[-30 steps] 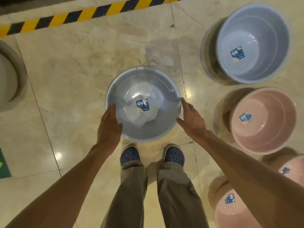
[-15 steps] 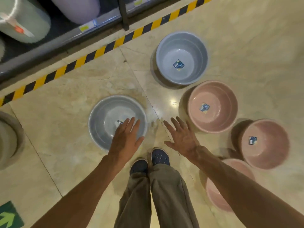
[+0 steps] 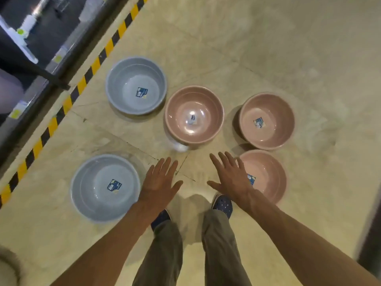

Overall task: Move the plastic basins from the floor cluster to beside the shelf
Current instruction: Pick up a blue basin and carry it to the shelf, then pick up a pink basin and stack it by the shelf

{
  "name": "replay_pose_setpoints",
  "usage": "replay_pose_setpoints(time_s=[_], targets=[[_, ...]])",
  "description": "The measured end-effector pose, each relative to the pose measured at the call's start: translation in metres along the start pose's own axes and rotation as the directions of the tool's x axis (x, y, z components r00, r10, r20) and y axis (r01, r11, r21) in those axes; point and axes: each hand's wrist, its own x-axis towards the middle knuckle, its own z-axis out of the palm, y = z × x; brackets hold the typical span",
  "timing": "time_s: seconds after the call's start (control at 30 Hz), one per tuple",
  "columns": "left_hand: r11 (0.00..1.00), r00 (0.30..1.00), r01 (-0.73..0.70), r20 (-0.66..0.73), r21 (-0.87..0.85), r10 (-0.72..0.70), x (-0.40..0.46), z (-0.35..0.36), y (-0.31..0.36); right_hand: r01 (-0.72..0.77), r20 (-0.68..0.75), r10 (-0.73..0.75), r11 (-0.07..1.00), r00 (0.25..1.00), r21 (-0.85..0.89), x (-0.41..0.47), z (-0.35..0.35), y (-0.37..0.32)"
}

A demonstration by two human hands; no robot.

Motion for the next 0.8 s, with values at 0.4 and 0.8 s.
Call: replay_pose_setpoints(time_s=[0.4, 0.8], targets=[[0.973, 0.968, -0.210, 0.162, 0.098, 0.193, 0.075, 0.060, 0.207, -0.353, 0.041, 0.359, 0.881, 0.932, 0.316, -0.103, 0.079, 0.204], [0.986, 0.945, -0.129, 0.315, 0.107, 0.090, 0.174, 0.168, 0.246, -0.578, 0.205, 0.611, 0.511, 0.765, 0.636, -0.090, 0.204, 0.298]])
